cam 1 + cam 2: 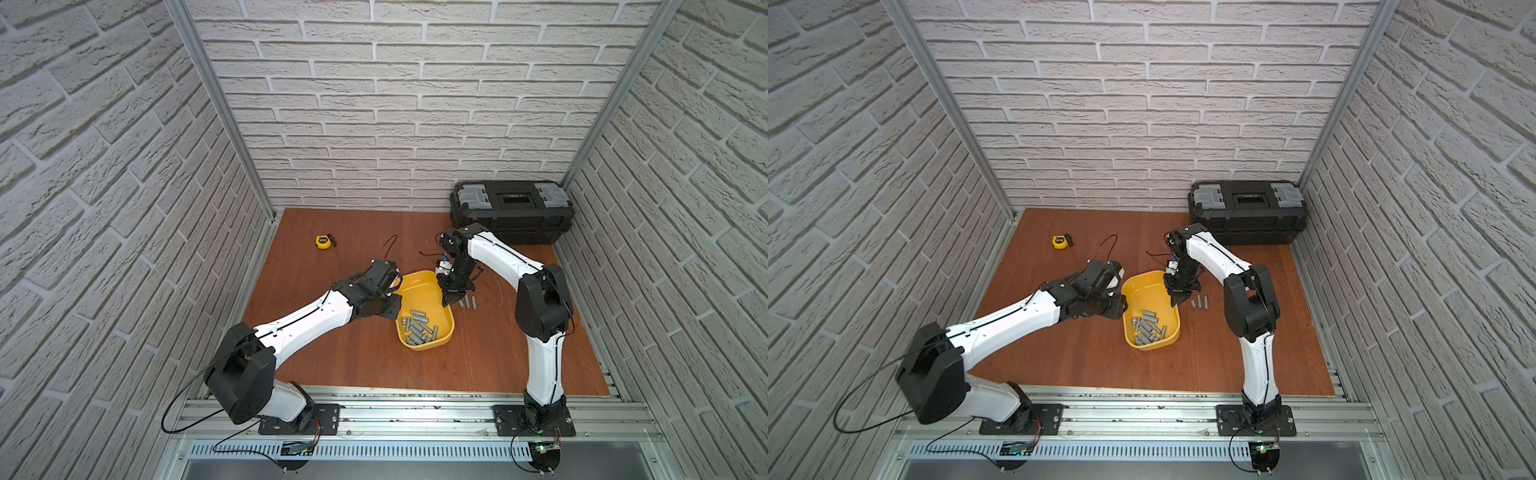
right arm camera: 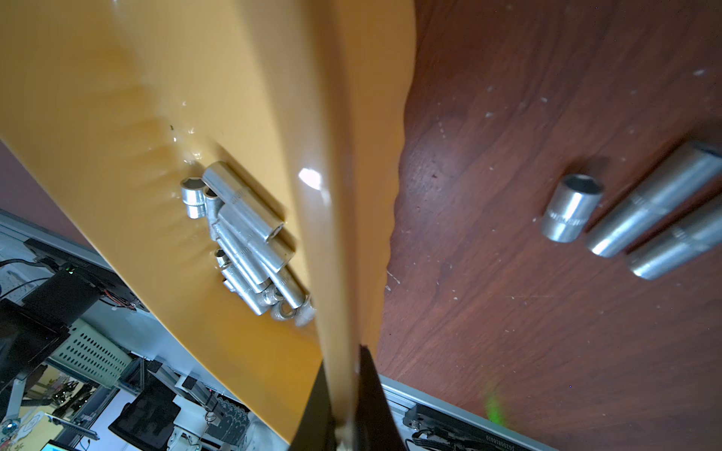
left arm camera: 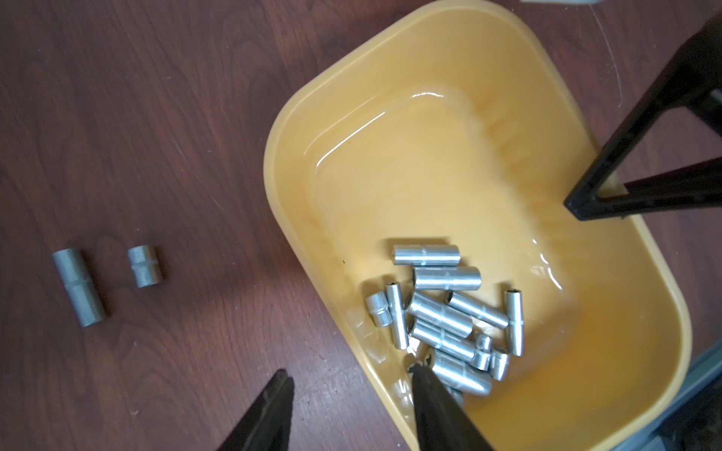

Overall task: Take out the socket from the storage box
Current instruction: Adjust the storage box at the center of the board.

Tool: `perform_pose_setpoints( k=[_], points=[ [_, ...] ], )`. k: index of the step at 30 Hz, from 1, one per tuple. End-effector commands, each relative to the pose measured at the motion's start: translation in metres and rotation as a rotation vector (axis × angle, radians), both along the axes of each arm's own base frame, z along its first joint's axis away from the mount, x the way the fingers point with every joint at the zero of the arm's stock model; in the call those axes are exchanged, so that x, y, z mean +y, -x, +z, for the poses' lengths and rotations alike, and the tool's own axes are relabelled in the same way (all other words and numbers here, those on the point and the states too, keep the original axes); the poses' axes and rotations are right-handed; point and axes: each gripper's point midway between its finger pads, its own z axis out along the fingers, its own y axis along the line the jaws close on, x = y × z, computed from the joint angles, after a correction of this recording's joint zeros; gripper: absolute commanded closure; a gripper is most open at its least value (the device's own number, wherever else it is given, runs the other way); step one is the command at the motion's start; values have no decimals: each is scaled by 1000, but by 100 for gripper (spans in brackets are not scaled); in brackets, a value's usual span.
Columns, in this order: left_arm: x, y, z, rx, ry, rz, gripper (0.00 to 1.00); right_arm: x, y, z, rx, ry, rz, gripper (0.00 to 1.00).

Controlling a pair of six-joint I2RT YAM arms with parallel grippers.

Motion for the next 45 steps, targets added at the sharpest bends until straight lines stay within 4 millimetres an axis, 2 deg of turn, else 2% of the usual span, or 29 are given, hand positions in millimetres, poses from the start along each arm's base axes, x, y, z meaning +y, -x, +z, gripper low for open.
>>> perform_pose_setpoints(
  k=[1,7,9,15,20,26,28,35,38,42,45],
  points=[
    [-14,-8,6,-33,26,-31,47,9,10,22,55,-74,-39,98],
    [-9,-4,-17,58,9,47,51,7,9,20,43,-69,-37,98],
    [-10,-1,-24,94,19,84,56,7,9,19,39,-70,-40,98],
    [-29,9,-35,169,79,88,63,7,8,15,26,-78,-41,98],
    [-44,26,-44,247,77,76,70,8,5,10,7,-82,-51,98],
    [-23,43,-47,278,28,142,69,7,5,6,-16,-87,-54,98],
    [-23,48,-46,285,34,149,70,6,4,5,-24,-90,-59,98],
    [-35,66,-49,328,5,123,84,7,0,2,-50,-94,-70,98],
    [-39,71,-53,348,-12,114,86,6,2,9,-78,-109,-75,98],
    [-41,73,-54,352,-26,108,92,7,4,5,-79,-117,-79,98],
    [-40,70,-47,339,-34,103,94,8,4,4,-80,-122,-81,98]
  ],
)
